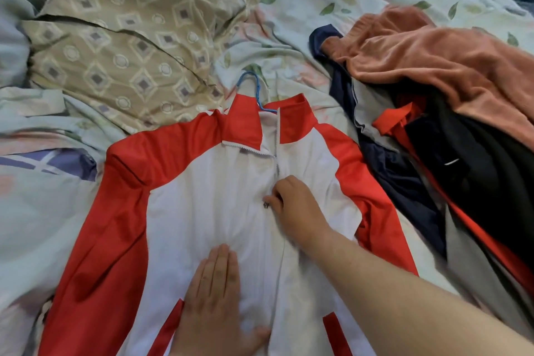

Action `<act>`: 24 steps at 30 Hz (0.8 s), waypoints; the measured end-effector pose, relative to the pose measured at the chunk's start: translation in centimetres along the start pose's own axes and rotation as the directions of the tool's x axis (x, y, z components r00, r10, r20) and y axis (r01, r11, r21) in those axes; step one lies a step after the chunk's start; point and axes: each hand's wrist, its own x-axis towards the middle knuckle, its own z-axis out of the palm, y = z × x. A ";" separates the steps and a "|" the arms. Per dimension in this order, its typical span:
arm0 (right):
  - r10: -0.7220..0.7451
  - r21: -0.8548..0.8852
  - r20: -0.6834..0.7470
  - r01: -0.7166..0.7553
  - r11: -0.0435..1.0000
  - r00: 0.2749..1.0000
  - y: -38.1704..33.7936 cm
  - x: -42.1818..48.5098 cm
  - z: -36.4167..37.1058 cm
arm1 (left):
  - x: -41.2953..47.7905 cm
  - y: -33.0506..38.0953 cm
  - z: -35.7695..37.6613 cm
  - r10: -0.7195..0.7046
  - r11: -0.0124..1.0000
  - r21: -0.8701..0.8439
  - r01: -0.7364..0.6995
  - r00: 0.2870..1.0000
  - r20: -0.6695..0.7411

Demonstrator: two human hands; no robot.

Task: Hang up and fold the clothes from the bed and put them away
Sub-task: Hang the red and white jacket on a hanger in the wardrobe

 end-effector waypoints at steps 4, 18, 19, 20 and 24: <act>-0.036 0.045 -0.065 0.039 0.998 0.997 0.8 -0.8 1.1 | 7.5 0.1 -3.1 0.097 0.993 -0.045 -0.107 0.979 -0.181; -0.014 0.071 0.044 0.011 0.997 0.999 1.5 2.2 -1.3 | 15.7 -3.2 -1.8 0.089 0.989 0.118 -0.091 0.996 0.021; -0.031 0.027 0.068 0.029 0.999 0.997 1.3 3.1 -1.9 | 15.6 -3.3 -1.7 0.088 0.989 0.118 -0.089 0.996 0.020; -0.074 -0.028 0.110 0.077 0.997 0.991 1.0 3.8 -2.3 | 15.6 -3.4 -1.6 0.091 0.989 0.114 -0.092 0.996 0.015; -0.086 -0.092 0.096 0.095 0.991 0.992 0.0 7.4 -5.4 | 15.6 -3.7 -1.1 0.083 0.990 0.111 -0.082 0.997 -0.001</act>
